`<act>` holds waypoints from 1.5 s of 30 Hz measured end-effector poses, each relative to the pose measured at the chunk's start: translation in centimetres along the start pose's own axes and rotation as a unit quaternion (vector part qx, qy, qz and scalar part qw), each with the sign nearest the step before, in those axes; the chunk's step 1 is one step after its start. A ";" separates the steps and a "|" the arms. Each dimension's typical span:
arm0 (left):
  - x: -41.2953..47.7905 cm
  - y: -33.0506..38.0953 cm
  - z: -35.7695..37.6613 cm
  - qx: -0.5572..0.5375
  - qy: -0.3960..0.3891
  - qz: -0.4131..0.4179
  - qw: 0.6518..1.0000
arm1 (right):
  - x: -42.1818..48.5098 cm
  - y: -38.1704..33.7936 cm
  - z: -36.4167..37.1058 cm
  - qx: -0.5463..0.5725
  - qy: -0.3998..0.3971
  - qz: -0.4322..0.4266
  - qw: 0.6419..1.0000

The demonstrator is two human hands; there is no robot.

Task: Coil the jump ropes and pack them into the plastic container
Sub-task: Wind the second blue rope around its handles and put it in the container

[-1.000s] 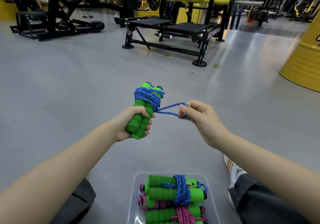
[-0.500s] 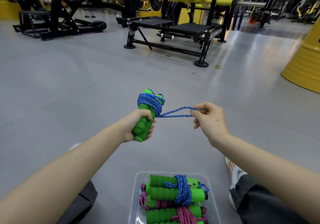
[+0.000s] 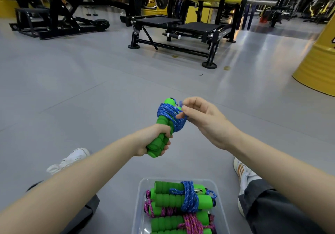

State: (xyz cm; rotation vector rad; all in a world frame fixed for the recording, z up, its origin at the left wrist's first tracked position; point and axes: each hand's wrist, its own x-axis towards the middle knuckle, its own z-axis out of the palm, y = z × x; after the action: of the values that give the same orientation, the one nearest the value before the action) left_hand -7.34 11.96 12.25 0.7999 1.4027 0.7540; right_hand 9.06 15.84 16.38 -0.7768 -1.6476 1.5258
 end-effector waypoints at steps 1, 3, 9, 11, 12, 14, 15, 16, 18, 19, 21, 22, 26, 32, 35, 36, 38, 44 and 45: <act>0.0 -0.4 0.4 -0.001 0.000 -0.003 1.000 | 0.0 -0.3 0.0 0.008 -0.008 -0.010 1.000; 0.1 -1.3 1.0 -0.037 -0.004 -0.011 0.999 | 0.2 -1.2 -0.2 0.004 0.006 -0.037 0.999; -0.2 -1.3 1.0 -0.051 -0.019 0.001 0.998 | 0.5 -1.7 -1.1 -0.113 0.087 -0.045 0.989; -0.5 -0.6 0.7 -0.022 -0.038 0.003 0.999 | 0.6 0.4 -1.4 -0.178 0.139 0.032 0.974; -0.7 -0.3 0.6 -0.003 -0.055 0.000 0.998 | 0.5 1.6 -1.6 -0.203 0.145 0.092 0.964; -1.3 0.3 0.5 0.024 -0.098 -0.010 0.995 | 0.0 3.9 -1.9 -0.243 0.100 0.222 0.939; -1.6 0.5 0.5 0.026 -0.122 -0.015 0.992 | -0.4 4.7 -2.0 -0.255 0.060 0.275 0.925; -1.9 0.7 0.7 0.017 -0.149 -0.018 0.989 | -0.7 5.4 -2.0 -0.269 0.024 0.305 0.913; -2.4 1.0 1.1 -0.014 -0.205 -0.019 0.978 | -0.9 5.9 -1.9 -0.270 -0.004 0.269 0.925; -2.6 1.0 1.2 -0.030 -0.233 -0.018 0.972 | -0.7 5.9 -2.0 -0.276 0.002 0.197 0.941; -2.9 1.1 1.5 -0.058 -0.285 -0.011 0.957 | -0.3 4.9 -1.5 -0.305 0.034 0.099 0.947; -3.0 1.2 1.6 -0.066 -0.306 -0.005 0.950 | -0.1 4.1 -1.1 -0.301 0.066 0.065 0.949; -3.3 1.3 1.6 -0.089 -0.336 0.015 0.938 | 0.6 3.7 -2.2 -0.224 0.118 0.077 0.964; -2.6 1.3 0.2 -0.110 -0.285 0.022 0.952 | 0.2 4.7 -5.4 -0.321 0.241 0.117 0.908; -2.6 1.2 -0.5 -0.084 -0.293 0.009 0.952 | 0.6 3.1 -5.9 -0.319 0.140 0.013 0.937; -2.6 1.2 -0.7 -0.069 -0.315 0.003 0.947 | 0.8 2.6 -5.7 -0.325 0.074 -0.010 0.943; -2.7 1.1 -1.0 -0.041 -0.383 -0.009 0.923 | 0.8 1.6 -5.4 -0.341 -0.022 -0.053 0.938; -2.9 1.2 -1.9 -0.003 -0.546 -0.024 0.837 | 0.5 -0.4 -5.1 -0.257 -0.144 -0.009 0.956; -3.0 1.3 -2.0 0.001 -0.554 -0.023 0.832 | 0.4 -0.8 -5.0 -0.226 -0.172 0.009 0.959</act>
State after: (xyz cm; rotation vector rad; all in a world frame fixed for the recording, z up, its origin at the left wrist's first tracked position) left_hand -9.40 10.25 14.92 0.9598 0.3545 0.1366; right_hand 13.11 18.76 17.31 -0.7898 -2.3047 1.3636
